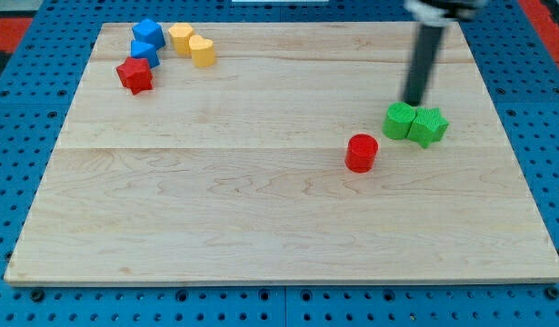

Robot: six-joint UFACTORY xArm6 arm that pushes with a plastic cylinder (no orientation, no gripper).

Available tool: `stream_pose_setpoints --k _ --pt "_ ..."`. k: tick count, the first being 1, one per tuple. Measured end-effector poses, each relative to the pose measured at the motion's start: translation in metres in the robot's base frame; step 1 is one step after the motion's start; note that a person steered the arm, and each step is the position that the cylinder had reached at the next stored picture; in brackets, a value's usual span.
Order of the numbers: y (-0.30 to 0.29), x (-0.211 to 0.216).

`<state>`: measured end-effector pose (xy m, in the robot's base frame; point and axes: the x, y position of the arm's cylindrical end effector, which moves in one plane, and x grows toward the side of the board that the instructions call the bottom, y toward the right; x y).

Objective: Push the green blocks into red star

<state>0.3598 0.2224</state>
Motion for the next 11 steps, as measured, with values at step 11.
stream_pose_setpoints --k 11 --pt "-0.359 -0.060"
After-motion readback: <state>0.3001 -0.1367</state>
